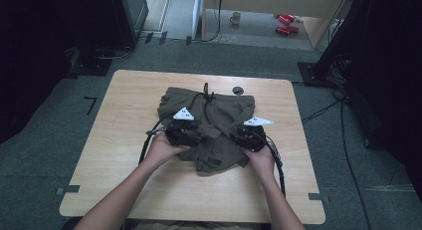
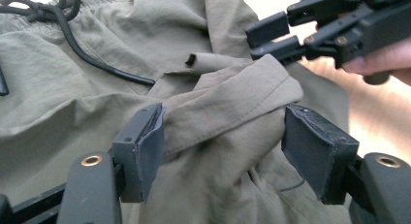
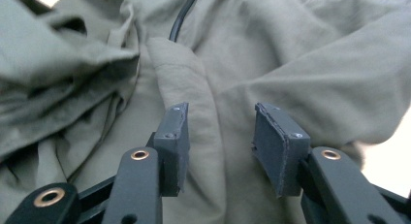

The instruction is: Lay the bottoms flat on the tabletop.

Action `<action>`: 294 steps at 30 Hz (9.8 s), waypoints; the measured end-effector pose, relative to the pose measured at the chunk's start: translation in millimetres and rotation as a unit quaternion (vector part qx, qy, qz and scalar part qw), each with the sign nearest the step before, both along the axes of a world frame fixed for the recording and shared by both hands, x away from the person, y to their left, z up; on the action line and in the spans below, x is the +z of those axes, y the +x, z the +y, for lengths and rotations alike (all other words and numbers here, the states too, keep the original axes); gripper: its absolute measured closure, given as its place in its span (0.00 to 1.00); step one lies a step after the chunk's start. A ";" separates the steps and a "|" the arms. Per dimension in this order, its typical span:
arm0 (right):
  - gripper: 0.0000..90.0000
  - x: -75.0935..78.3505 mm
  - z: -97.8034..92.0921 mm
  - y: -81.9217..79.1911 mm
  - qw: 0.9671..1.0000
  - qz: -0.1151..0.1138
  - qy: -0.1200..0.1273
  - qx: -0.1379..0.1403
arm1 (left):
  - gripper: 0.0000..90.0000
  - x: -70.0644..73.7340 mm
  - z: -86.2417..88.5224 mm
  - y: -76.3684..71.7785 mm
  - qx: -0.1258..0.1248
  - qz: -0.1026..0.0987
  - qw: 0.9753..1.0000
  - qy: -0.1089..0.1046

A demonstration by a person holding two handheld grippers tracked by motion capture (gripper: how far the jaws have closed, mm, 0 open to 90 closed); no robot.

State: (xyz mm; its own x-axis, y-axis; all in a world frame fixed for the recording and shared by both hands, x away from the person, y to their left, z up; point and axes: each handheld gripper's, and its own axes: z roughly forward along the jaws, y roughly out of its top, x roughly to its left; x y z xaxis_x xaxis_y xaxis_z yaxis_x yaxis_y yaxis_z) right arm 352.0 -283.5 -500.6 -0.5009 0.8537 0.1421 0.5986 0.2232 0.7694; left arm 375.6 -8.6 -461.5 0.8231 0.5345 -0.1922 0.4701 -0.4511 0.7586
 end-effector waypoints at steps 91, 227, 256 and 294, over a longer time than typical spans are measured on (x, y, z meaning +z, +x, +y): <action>0.59 -21.1 20.4 -1.6 0.999 -0.024 -0.042 0.003 | 0.72 35.1 136.1 -165.3 0.053 -0.013 0.998 -0.041; 0.55 -21.2 21.6 -5.9 0.999 -0.023 -0.047 -0.003 | 0.99 43.2 133.8 -81.8 0.126 -0.040 0.991 -0.002; 0.56 -21.0 15.0 16.5 0.999 -0.020 -0.042 -0.015 | 0.99 20.9 250.9 -117.2 0.287 -0.008 0.958 -0.005; 0.56 -20.8 26.2 51.3 0.997 -0.021 -0.049 -0.049 | 0.96 8.3 269.0 -155.6 0.321 0.020 0.947 0.009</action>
